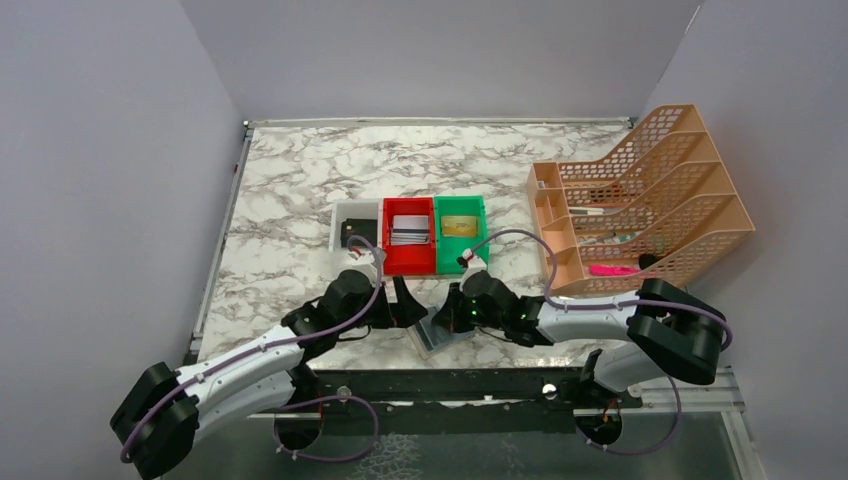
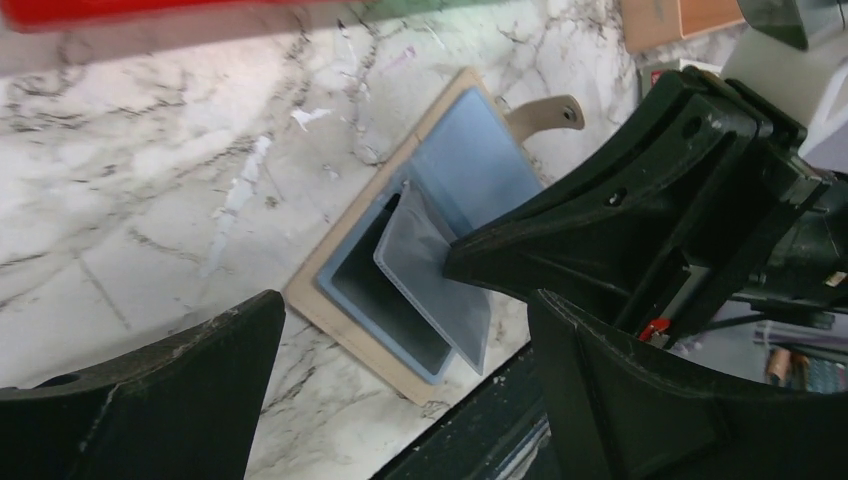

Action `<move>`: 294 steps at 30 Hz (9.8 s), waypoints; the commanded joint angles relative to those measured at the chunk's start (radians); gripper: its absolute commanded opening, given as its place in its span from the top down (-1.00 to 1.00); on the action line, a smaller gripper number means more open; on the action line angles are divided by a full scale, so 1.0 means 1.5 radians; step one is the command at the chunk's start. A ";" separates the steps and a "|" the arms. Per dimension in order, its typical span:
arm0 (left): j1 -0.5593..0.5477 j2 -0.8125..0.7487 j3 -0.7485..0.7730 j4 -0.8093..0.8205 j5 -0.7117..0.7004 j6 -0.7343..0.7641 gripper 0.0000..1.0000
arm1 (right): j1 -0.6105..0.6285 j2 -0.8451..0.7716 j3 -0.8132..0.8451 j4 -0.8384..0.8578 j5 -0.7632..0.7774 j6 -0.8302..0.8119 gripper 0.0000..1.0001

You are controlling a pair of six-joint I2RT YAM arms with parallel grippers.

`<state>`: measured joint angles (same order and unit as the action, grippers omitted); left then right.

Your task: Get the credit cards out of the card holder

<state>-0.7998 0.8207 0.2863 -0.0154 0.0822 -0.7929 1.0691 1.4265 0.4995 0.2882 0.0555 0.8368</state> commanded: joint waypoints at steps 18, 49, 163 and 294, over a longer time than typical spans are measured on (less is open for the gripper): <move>0.001 0.097 -0.058 0.229 0.112 -0.106 -0.44 | -0.027 -0.020 -0.045 0.088 -0.046 0.044 0.93; -0.020 0.278 0.000 0.344 0.147 -0.109 0.39 | -0.032 -0.136 -0.059 -0.041 0.047 0.030 0.48; -0.101 0.429 0.090 0.281 0.120 -0.024 0.80 | -0.032 -0.179 -0.143 -0.221 0.139 0.149 0.20; 0.146 -0.080 -0.065 0.260 0.383 -0.027 1.00 | -0.140 -0.051 -0.151 0.525 -0.364 0.069 0.78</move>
<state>-0.5842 0.7216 0.1978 0.3317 0.6689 -0.8276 0.8654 1.3434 0.2970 0.9806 -0.4366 0.9134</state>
